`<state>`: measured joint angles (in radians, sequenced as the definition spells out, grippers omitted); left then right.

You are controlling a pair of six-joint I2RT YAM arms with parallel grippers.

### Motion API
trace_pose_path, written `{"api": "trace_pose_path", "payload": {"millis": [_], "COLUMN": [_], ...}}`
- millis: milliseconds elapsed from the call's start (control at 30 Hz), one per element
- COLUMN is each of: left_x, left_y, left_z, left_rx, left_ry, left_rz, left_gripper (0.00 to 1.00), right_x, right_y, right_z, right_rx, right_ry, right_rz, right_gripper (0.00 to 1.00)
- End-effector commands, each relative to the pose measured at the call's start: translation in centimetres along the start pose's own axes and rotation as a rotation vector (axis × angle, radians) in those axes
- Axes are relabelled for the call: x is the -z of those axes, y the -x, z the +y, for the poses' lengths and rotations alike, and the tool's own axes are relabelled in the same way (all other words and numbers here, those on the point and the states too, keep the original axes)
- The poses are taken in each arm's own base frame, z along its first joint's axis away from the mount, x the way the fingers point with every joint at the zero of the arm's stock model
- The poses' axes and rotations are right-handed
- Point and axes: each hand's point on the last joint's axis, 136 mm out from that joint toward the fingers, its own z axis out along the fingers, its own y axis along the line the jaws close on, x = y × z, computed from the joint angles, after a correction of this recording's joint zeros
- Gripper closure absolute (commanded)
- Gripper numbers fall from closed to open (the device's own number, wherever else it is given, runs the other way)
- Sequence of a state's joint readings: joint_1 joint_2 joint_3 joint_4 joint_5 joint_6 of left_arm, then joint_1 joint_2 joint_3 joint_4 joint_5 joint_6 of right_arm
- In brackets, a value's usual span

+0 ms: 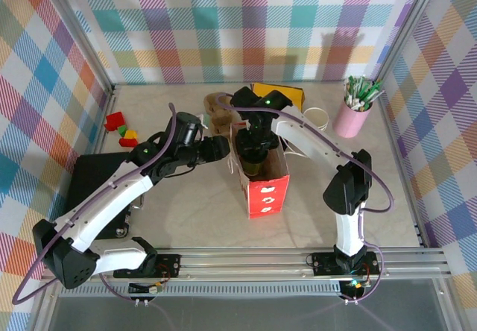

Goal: Pack the takeout coffee

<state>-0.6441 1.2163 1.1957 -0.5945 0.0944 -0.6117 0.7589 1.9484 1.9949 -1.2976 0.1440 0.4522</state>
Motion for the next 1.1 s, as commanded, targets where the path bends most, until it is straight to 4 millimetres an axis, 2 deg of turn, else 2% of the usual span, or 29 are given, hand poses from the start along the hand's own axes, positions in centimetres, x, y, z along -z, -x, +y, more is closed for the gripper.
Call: {"api": "trace_pose_path", "payload": {"millis": [0, 433, 833, 967, 1067], "left_x": [0.6, 0.6, 0.8, 0.8, 0.8], "left_y": [1.3, 0.8, 0.4, 0.3, 0.4], "left_z": [-1.0, -0.3, 0.2, 0.4, 0.0], "left_rx": [-0.018, -0.019, -0.011, -0.009, -0.010], "left_ry": [-0.040, -0.026, -0.014, -0.007, -0.019], "left_rz": [-0.032, -0.027, -0.028, -0.024, -0.023], "left_gripper": [0.46, 0.46, 0.46, 0.46, 0.46], "right_x": [-0.6, -2.1, -3.9, -3.6, -2.6], "right_y": [0.0, 0.5, -0.3, -0.4, -0.1], "right_z": [0.0, -0.4, -0.3, -0.2, -0.2], "right_rx": [0.007, 0.007, 0.004, 0.004, 0.000], "right_ry": [0.003, -0.011, -0.014, -0.005, 0.006], "right_rz": [0.019, 0.040, 0.106, 0.104, 0.079], "right_gripper": [0.38, 0.38, 0.38, 0.39, 0.39]}}
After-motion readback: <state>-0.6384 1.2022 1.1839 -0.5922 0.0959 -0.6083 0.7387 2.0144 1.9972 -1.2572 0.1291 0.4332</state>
